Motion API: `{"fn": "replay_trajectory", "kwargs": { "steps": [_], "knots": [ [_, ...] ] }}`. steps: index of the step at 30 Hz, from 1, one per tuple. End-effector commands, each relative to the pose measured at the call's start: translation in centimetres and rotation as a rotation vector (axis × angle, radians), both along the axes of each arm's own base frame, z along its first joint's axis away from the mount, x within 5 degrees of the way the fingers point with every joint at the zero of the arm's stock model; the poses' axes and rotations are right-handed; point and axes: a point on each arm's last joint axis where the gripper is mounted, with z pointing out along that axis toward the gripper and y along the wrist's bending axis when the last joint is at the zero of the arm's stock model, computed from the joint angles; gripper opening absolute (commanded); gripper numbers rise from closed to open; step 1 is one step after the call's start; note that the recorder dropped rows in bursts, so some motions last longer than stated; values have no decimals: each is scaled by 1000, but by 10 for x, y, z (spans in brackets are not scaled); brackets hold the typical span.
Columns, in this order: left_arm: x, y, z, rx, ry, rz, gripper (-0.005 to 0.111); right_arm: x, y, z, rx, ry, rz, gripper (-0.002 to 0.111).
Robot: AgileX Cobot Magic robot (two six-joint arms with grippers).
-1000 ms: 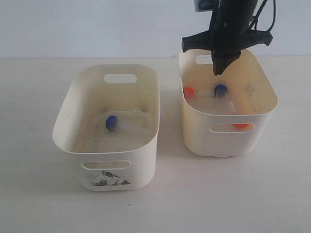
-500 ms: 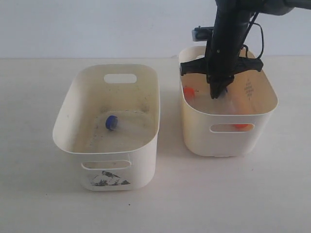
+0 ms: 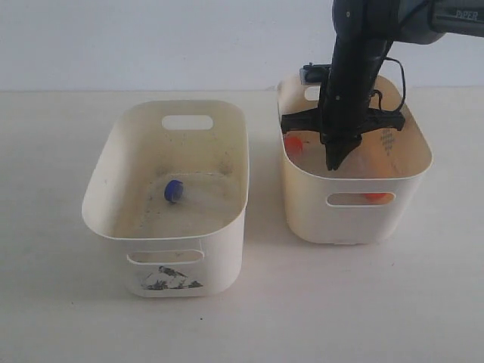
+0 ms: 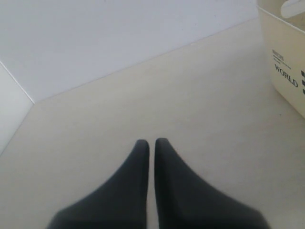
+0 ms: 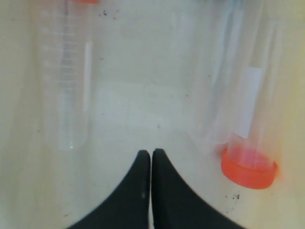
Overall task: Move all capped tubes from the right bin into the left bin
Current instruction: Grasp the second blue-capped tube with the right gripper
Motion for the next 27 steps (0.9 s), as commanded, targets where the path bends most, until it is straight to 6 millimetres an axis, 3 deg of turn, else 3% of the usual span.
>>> {"fn": "replay_trajectory", "kwargs": {
  "steps": [1, 17, 27],
  "knots": [
    [0, 0, 1, -12, -4, -4, 4, 0, 1, 2, 47, 4, 16, 0],
    [0, 0, 1, -12, -4, -4, 4, 4, 3, 1, 70, -41, 22, 0],
    [0, 0, 1, -12, -4, -4, 4, 9, 1, -22, 26, -18, 34, 0]
  ]
}}
